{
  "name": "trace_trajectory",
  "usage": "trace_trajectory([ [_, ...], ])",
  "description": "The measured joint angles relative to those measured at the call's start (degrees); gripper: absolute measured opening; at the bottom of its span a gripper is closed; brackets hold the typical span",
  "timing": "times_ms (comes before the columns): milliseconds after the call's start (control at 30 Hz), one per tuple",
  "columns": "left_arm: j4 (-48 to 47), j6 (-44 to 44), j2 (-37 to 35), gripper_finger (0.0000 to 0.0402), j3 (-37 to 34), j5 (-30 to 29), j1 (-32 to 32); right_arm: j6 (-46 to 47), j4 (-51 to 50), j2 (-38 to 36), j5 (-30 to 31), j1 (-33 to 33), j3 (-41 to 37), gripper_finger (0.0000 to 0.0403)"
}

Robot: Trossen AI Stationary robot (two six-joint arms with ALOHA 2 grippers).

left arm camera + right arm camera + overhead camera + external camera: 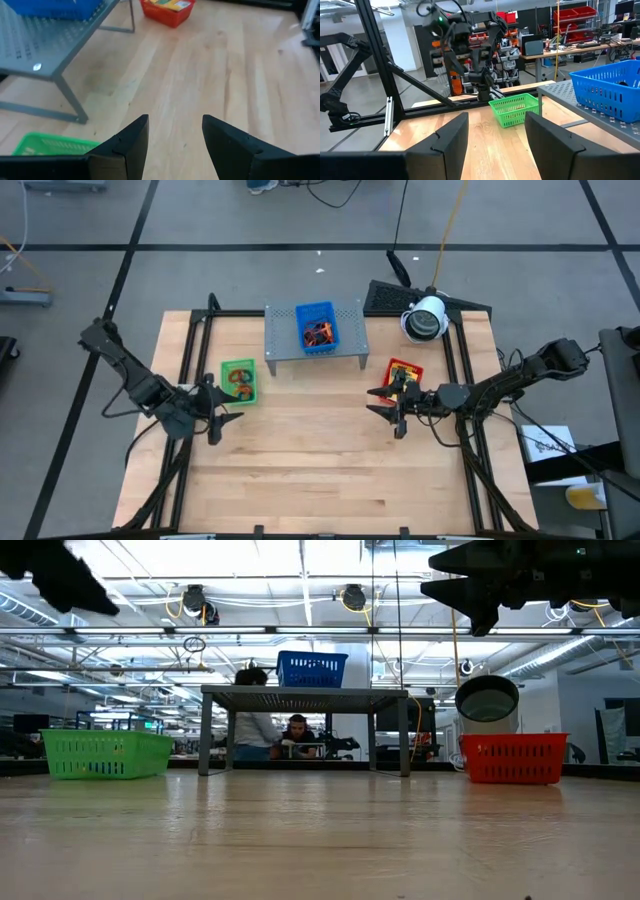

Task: Pick & Place Office Desk Supplies
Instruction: Put the green bin on the shelf

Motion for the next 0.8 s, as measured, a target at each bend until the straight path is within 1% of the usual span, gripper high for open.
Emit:
trace_trajectory([
  [133, 1.18, -1.57, -0.54, 0.0196, -3.93, 1.37, 2.04, 0.01, -0.06, 0.0, 0.0, -0.09, 0.0, 0.0185],
  [300, 4.2, -4.02, -0.51, 0.0195, -7.78, 7.39, 5.54, 1.15, -1.19, 0.0, 0.02, -0.91, 0.0, 0.0185],
  [433, 5.7, -4.07, -0.49, 0.0195, -9.57, 14.73, 9.27, 2.33, -2.0, 0.0, 0.0, -1.63, 0.0, 0.0185],
  [633, 5.86, -3.15, -0.51, 0.0195, -9.81, 25.15, 16.29, 3.02, -2.47, 0.0, -0.15, -2.16, 0.0, 0.0185],
  [800, 3.91, -2.13, -0.51, 0.0195, -9.81, 33.32, 22.97, 3.02, -2.45, 0.0, -0.17, -2.16, 0.0, 0.0185],
])
